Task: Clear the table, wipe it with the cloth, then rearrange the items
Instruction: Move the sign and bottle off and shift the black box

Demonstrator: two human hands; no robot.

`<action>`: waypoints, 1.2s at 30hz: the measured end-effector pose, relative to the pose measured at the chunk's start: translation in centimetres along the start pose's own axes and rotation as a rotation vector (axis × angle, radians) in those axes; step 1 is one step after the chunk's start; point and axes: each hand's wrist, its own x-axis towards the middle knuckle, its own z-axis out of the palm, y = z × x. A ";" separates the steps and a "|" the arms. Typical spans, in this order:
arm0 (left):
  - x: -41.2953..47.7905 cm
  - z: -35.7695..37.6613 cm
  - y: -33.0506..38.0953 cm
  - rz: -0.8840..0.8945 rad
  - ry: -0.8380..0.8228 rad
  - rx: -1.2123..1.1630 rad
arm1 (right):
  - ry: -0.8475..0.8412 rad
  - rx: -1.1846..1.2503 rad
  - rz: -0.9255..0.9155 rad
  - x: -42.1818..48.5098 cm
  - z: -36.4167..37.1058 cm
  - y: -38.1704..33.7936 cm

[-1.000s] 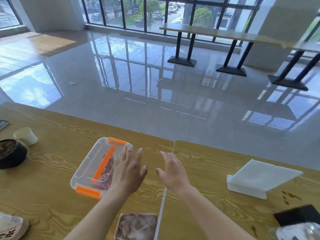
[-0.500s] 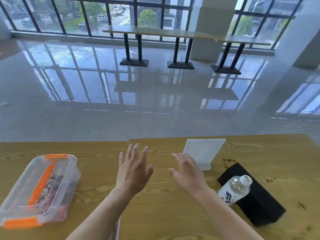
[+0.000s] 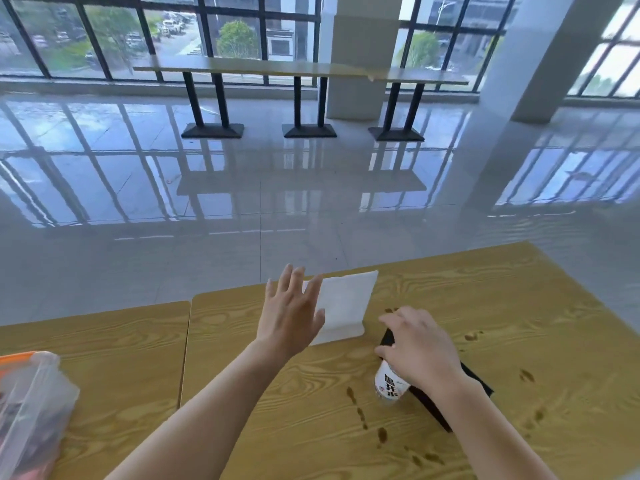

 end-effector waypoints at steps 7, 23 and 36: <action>3.8 2.2 1.2 0.006 -0.118 0.046 | -0.050 0.021 0.021 -0.2 2.1 2.9; 6.2 3.6 0.7 -0.050 -0.155 -0.023 | 0.010 0.119 0.034 0.6 3.0 3.4; 0.6 0.9 -5.0 -0.169 -0.009 -0.002 | 0.042 0.232 -0.041 1.2 1.9 0.5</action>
